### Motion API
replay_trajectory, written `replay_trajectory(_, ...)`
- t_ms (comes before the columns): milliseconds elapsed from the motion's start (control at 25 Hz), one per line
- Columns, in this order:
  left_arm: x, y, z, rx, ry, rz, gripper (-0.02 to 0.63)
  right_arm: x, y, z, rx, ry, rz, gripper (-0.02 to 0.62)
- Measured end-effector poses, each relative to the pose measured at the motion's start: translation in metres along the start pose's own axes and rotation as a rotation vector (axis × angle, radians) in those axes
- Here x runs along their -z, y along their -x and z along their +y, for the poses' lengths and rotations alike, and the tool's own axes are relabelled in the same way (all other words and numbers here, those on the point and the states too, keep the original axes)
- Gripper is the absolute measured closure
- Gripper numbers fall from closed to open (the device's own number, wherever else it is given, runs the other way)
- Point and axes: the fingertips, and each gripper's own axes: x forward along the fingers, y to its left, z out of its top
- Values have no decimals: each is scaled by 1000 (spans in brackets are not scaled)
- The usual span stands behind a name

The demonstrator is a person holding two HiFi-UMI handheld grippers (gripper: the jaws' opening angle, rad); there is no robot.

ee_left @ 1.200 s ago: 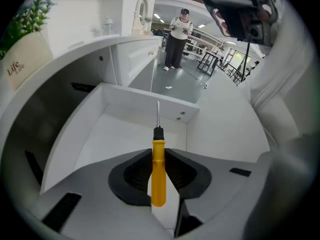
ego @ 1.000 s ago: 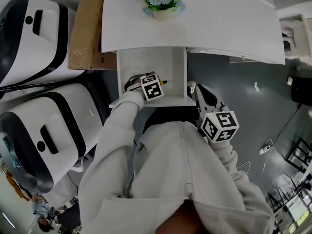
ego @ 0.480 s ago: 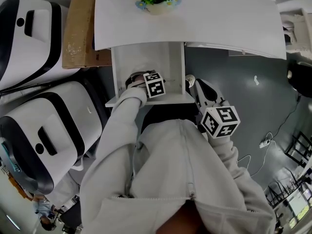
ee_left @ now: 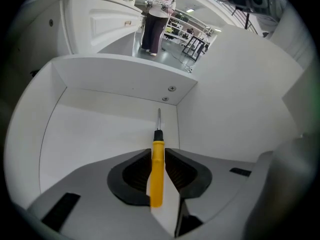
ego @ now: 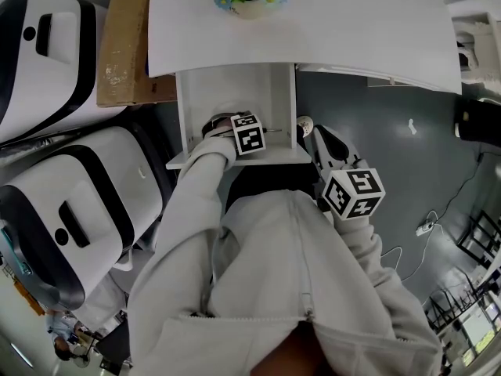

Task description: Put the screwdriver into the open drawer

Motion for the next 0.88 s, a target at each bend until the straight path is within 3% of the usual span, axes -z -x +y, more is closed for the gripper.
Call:
replay_trajectory(200, 1, 0, -5, 39, 2, 17, 454, 1, 4, -8, 15, -13, -9, 563)
replay_trajectory(520, -4, 8, -3, 30, 12, 5, 443, 0, 9, -14, 30, -28, -26, 563)
replay_trajectory(880, -3, 52, 6, -19, 169, -130, 443, -5, 10, -9, 20, -14, -50, 563)
